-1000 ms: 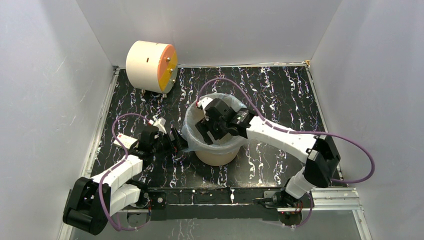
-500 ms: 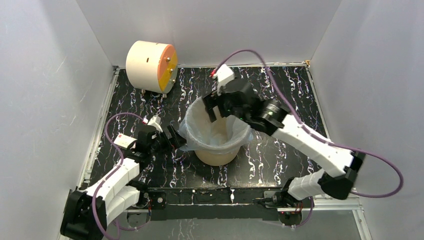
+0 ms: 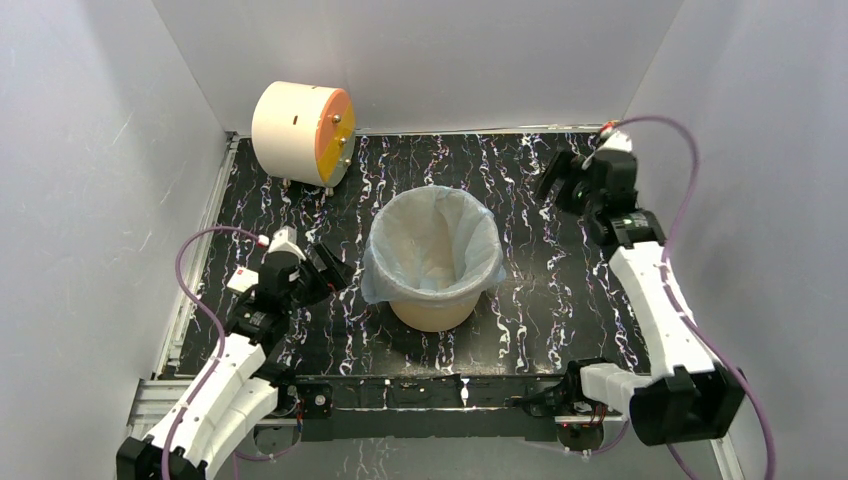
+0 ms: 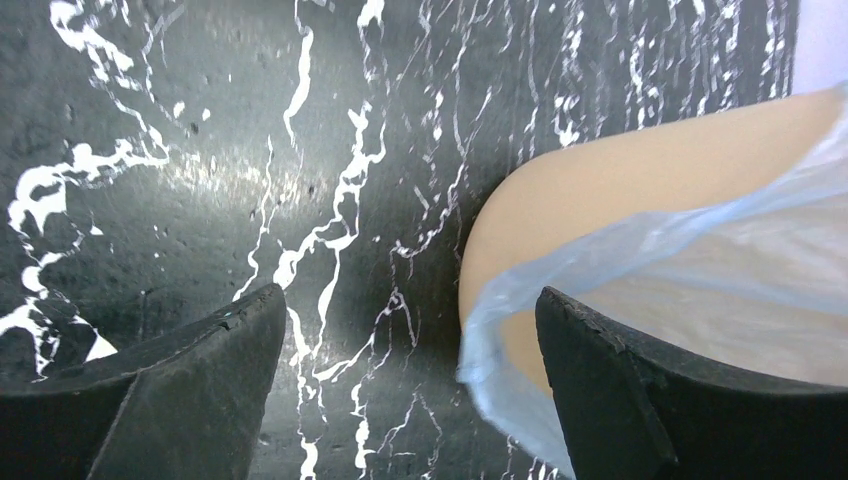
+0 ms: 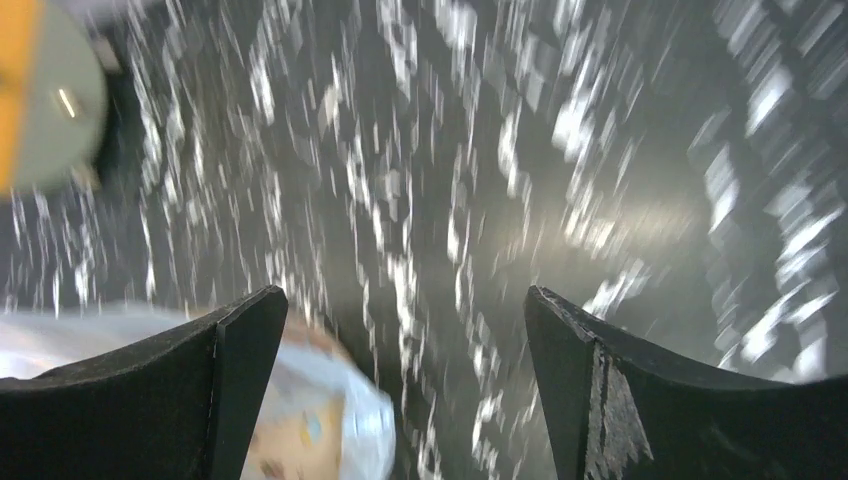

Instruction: Put the trash bags into the trash bin

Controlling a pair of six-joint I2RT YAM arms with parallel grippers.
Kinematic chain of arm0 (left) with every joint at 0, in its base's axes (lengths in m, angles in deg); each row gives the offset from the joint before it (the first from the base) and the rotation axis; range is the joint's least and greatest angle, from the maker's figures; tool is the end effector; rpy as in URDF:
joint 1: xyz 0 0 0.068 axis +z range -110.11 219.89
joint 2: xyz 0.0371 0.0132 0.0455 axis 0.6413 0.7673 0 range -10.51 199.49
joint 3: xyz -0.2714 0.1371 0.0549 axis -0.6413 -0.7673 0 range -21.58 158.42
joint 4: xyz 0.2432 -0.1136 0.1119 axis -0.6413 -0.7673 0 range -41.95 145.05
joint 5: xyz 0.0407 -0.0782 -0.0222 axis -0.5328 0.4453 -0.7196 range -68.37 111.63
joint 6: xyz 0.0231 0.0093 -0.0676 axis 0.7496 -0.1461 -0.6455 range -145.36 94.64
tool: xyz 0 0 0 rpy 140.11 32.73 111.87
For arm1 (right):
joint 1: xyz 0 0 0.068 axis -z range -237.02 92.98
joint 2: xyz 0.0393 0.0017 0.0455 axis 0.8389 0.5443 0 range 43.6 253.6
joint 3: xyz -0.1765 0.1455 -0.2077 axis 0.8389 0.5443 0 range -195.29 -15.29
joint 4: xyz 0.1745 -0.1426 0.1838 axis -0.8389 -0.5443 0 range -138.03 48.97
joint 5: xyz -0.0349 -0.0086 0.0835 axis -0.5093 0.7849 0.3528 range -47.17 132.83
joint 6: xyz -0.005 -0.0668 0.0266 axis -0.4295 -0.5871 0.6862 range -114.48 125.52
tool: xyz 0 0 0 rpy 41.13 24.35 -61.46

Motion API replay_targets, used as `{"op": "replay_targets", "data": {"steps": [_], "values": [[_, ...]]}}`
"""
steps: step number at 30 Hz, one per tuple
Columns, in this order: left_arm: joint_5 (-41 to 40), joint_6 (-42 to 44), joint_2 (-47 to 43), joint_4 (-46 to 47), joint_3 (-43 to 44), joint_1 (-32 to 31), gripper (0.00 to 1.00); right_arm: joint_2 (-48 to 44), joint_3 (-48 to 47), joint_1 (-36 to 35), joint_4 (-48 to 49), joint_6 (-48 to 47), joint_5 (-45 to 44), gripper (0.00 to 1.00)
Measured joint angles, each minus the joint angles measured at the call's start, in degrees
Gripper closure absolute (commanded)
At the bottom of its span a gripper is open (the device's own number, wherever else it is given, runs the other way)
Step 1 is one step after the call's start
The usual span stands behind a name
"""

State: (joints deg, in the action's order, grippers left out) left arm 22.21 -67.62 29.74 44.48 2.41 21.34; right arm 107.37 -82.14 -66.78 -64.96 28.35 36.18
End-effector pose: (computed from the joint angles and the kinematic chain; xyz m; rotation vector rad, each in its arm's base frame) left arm 0.1810 -0.0614 0.2281 -0.4266 2.0631 -0.6647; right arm 0.2809 0.0411 0.4111 0.2981 1.9183 0.2670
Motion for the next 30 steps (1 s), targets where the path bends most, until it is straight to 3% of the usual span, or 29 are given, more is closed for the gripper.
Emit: {"op": "replay_targets", "data": {"steps": [6,14,19,25,30], "values": [[-1.70,3.28,-2.62,-4.48,7.45,0.00,0.08,2.89,20.44,1.88,0.66,8.15,21.79,0.02],[4.24,9.42,0.11,-5.53,16.79,0.02,0.08,6.32,26.62,1.81,9.60,13.97,38.42,0.02],[16.46,14.49,9.46,-7.06,26.77,0.00,0.08,9.53,29.97,1.81,13.07,16.11,42.88,0.03],[27.39,19.43,18.56,-7.93,37.86,-1.05,0.08,6.38,34.84,-0.70,15.06,19.26,43.47,0.04],[29.88,24.98,27.71,-9.18,46.49,-8.90,0.08,1.49,35.91,-2.43,15.02,20.98,41.46,0.02]]}}
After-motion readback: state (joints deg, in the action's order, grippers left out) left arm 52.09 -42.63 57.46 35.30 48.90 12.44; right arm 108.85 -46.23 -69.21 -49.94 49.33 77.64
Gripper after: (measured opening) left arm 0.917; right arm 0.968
